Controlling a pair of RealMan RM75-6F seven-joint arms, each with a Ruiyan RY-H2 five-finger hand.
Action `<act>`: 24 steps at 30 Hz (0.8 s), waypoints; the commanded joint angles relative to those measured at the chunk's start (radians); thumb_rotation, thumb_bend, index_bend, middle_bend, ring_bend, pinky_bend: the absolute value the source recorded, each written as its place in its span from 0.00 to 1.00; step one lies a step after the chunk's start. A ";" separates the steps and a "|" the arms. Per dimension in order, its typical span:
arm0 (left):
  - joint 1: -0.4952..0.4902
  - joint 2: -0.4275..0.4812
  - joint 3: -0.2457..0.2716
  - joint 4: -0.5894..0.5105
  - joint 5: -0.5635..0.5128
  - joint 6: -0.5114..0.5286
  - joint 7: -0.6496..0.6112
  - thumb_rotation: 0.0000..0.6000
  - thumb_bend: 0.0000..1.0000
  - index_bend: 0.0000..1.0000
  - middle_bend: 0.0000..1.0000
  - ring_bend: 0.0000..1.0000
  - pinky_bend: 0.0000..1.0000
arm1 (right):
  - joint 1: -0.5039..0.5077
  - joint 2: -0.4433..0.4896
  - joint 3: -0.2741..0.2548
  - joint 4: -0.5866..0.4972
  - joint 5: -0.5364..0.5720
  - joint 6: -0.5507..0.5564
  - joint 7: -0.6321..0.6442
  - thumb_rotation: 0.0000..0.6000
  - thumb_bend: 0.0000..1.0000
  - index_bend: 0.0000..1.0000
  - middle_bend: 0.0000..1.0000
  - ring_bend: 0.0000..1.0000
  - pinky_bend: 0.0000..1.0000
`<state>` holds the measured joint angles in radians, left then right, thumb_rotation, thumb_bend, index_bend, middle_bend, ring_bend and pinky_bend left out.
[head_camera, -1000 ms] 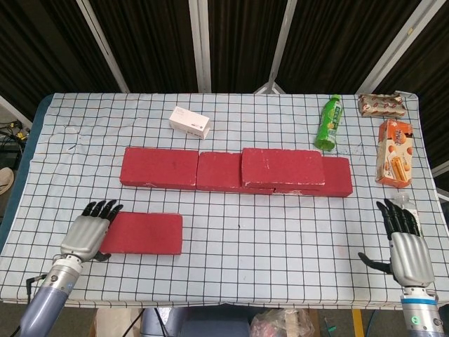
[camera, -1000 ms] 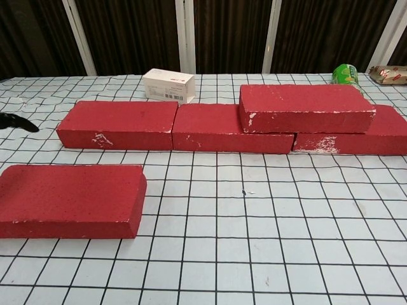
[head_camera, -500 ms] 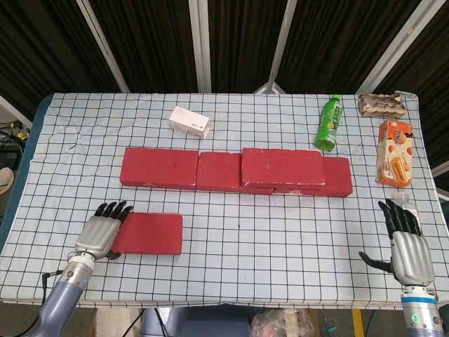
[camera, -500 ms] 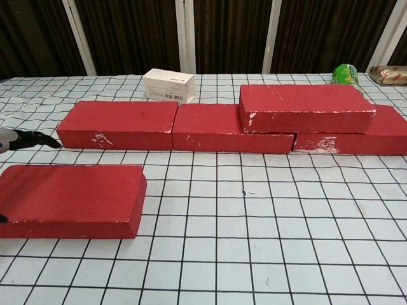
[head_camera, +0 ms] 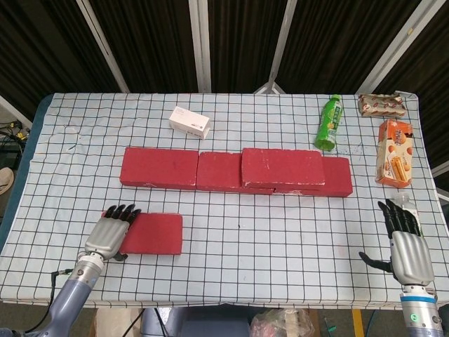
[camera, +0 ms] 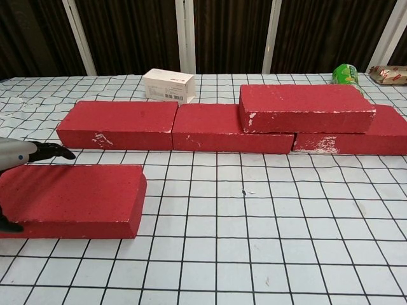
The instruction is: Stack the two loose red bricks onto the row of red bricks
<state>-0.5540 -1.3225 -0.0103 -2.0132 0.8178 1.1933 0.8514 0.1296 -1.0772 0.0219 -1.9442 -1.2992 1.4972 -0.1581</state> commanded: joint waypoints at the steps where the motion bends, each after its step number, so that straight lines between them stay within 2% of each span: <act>1: -0.007 -0.014 0.002 0.009 0.008 0.010 0.003 1.00 0.00 0.00 0.00 0.00 0.05 | -0.004 0.002 0.004 -0.001 -0.001 -0.002 0.000 1.00 0.15 0.00 0.00 0.00 0.00; 12: -0.031 -0.058 0.001 0.030 -0.015 0.042 0.035 1.00 0.00 0.00 0.00 0.00 0.09 | -0.015 0.009 0.019 -0.001 0.002 -0.018 0.006 1.00 0.15 0.00 0.00 0.00 0.00; 24: -0.058 -0.089 -0.008 0.044 -0.101 0.078 0.079 1.00 0.00 0.00 0.03 0.00 0.13 | -0.023 0.016 0.029 -0.001 0.000 -0.037 0.008 1.00 0.15 0.00 0.00 0.00 0.00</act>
<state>-0.6094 -1.4100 -0.0170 -1.9693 0.7212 1.2676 0.9262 0.1071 -1.0613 0.0507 -1.9452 -1.2988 1.4603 -0.1501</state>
